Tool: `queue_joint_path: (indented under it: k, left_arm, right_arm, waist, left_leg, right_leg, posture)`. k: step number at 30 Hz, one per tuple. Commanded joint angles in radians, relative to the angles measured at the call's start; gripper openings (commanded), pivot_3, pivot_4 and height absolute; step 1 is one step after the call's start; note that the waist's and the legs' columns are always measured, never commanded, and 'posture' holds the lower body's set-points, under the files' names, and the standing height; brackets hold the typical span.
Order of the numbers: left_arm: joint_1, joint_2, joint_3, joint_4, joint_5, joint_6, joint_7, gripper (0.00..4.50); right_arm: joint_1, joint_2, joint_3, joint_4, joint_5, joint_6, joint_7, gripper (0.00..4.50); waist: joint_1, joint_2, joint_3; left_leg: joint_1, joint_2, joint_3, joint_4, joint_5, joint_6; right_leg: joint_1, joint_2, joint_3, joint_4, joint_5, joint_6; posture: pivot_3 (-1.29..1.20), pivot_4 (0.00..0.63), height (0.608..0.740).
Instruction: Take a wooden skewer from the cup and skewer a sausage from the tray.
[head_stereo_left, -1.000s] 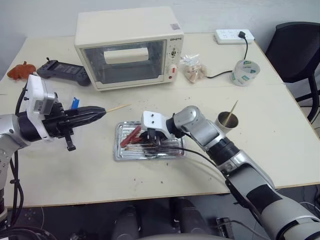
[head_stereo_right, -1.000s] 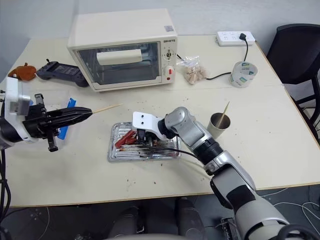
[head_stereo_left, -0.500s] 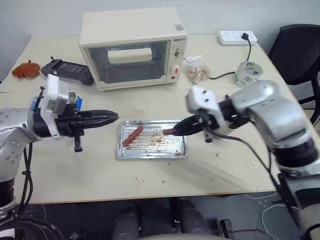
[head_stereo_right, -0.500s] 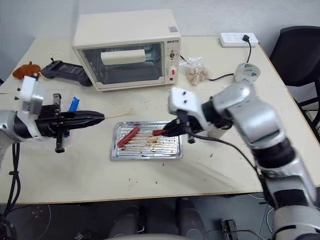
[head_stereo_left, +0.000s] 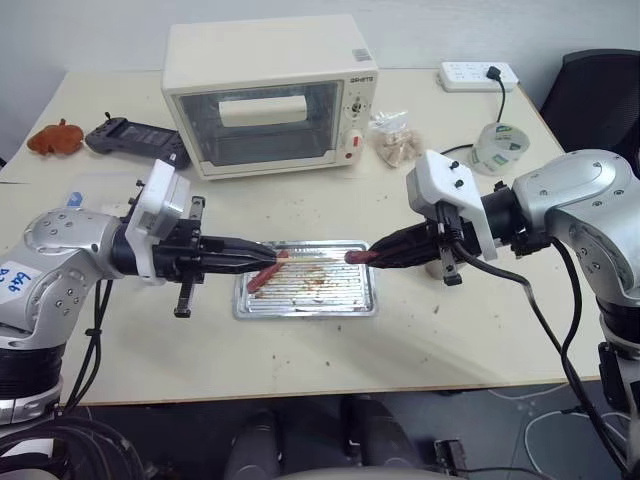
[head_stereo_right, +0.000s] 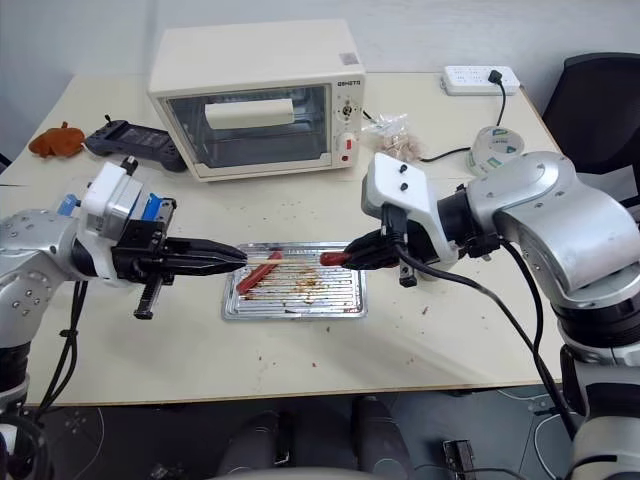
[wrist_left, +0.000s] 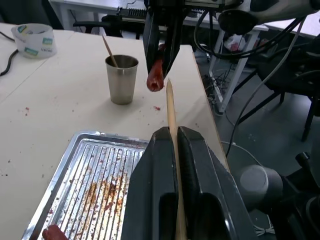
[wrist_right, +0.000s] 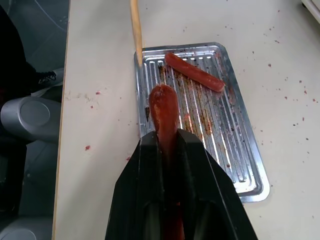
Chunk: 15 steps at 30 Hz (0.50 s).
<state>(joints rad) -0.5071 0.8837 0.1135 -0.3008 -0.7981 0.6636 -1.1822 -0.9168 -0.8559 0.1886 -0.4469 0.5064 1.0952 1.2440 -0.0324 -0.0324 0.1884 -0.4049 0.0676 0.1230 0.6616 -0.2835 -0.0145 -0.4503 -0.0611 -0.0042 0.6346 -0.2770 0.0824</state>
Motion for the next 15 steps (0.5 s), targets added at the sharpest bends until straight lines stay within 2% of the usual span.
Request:
queue_joint_path:
  k: [1, 15]
  left_arm:
    - [-0.023, 0.000, 0.003, 0.013, 0.012, -0.013, -0.008, 0.00]
    - [-0.024, 0.010, 0.011, 0.042, 0.043, -0.031, -0.028, 0.00]
  right_arm:
    - [-0.018, -0.020, -0.037, -0.036, 0.034, 0.007, -0.028, 0.10]
    - [-0.010, -0.072, -0.042, -0.042, 0.097, -0.003, -0.070, 0.10]
  waist:
    - [0.001, 0.000, 0.000]
    - [0.003, 0.000, 0.000]
  left_leg:
    - [0.000, 0.000, 0.000, 0.000, 0.000, 0.000]
    - [0.000, 0.000, 0.000, 0.001, 0.000, 0.001]
  right_leg:
    - [0.000, 0.000, 0.000, 0.000, 0.000, 0.000]
    - [0.000, 0.000, 0.000, 0.000, 0.000, 0.000]
  posture:
    - [0.00, 0.150, 0.740]
    - [0.00, 0.150, 0.740]
